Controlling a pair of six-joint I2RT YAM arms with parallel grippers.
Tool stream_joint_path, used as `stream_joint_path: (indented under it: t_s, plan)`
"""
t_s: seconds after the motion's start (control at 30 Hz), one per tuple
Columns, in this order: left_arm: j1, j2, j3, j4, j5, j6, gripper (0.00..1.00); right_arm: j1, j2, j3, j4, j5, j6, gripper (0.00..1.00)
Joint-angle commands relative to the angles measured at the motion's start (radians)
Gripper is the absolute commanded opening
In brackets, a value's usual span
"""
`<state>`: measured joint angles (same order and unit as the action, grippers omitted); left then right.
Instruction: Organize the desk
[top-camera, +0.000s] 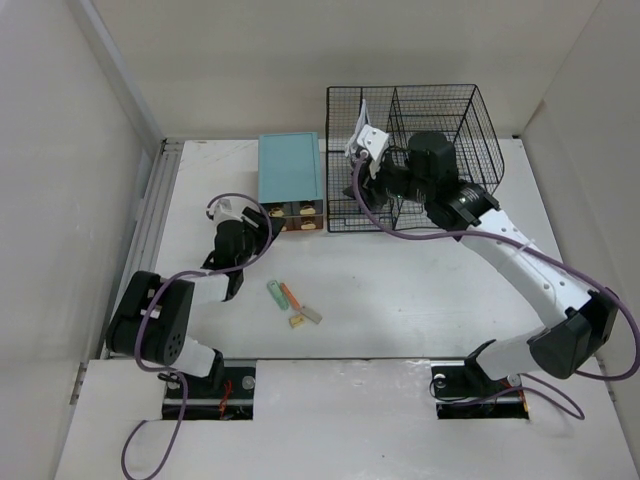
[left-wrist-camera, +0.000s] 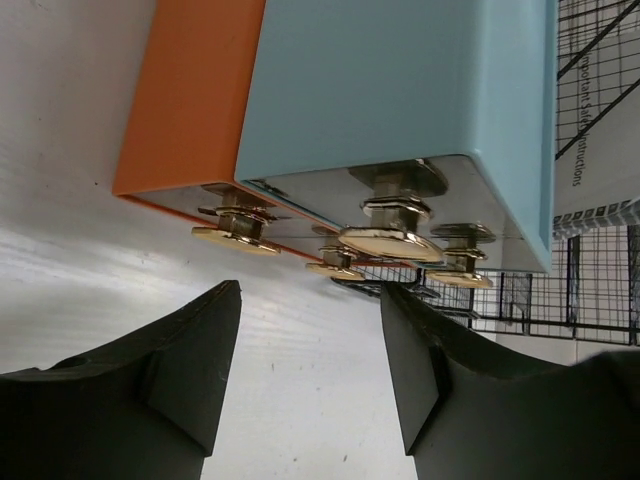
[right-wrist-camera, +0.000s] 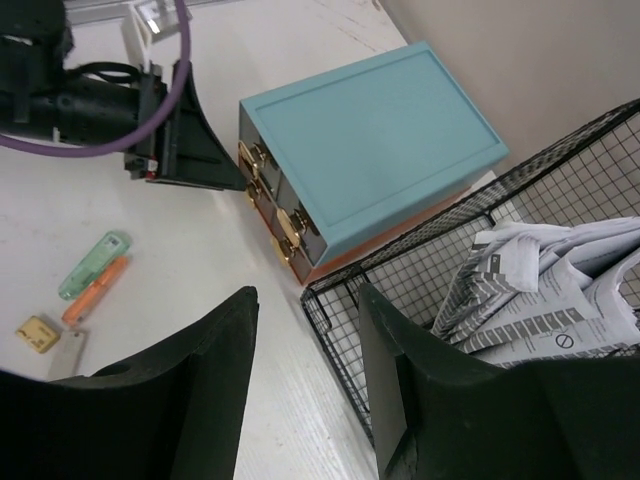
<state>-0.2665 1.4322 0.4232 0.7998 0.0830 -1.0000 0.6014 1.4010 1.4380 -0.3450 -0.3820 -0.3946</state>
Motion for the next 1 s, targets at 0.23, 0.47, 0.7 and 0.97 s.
stream_joint_path:
  t_s: [0.23, 0.47, 0.7, 0.97]
  plan:
    - [0.007, 0.114, 0.058, 0.102, 0.012, 0.024, 0.53, -0.049, -0.039, -0.016, 0.081, -0.103, 0.056, 0.52]
    - [0.026, 0.206, 0.069, 0.179, 0.012, 0.014, 0.53, -0.049, -0.039, -0.034, 0.081, -0.112, 0.056, 0.53]
    - [0.035, 0.244, 0.078, 0.223, -0.025, 0.014, 0.53, -0.049, -0.039, -0.044, 0.090, -0.132, 0.056, 0.53]
    - [0.035, 0.301, 0.088, 0.289, -0.034, 0.014, 0.27, -0.058, -0.030, -0.053, 0.090, -0.141, 0.046, 0.53]
